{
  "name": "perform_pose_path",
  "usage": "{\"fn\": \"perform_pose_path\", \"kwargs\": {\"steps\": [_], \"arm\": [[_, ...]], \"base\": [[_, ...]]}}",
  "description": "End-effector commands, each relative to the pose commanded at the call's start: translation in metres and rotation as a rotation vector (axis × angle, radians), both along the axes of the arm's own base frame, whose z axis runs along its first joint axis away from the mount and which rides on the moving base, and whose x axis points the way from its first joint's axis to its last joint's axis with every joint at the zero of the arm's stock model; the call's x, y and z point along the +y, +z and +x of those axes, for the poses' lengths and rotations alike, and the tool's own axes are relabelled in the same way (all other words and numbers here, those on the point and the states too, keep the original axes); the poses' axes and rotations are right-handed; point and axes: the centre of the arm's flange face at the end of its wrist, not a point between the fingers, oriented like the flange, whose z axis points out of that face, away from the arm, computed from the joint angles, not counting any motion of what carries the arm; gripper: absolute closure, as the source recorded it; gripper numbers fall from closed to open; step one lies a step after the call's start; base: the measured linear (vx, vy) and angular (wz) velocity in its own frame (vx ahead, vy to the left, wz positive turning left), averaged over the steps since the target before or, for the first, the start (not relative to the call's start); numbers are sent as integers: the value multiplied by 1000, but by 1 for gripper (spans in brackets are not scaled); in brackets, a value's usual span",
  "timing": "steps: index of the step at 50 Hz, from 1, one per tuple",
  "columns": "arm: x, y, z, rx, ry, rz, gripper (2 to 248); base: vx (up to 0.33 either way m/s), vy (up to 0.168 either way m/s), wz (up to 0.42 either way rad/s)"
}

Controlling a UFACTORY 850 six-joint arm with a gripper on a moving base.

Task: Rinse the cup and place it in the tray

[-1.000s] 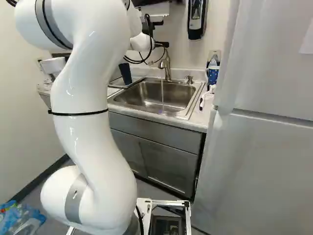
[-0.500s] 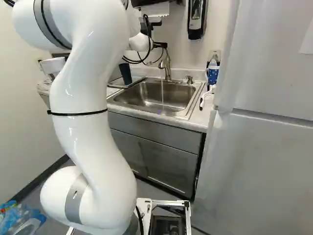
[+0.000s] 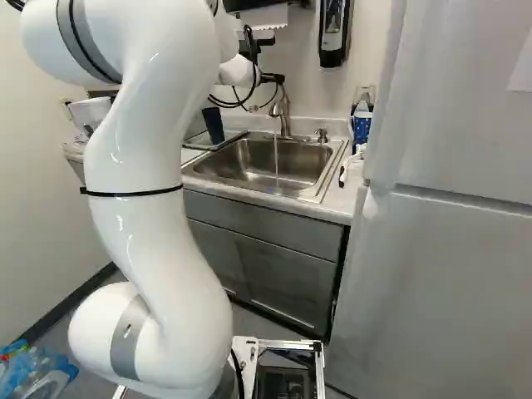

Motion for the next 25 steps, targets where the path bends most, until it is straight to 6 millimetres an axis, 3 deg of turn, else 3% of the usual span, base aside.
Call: {"fn": "perform_pose_path", "kwargs": {"steps": [25], "arm": [[0, -3, -1, 38, 3, 4, 3]], "base": [[0, 0, 0]]}}
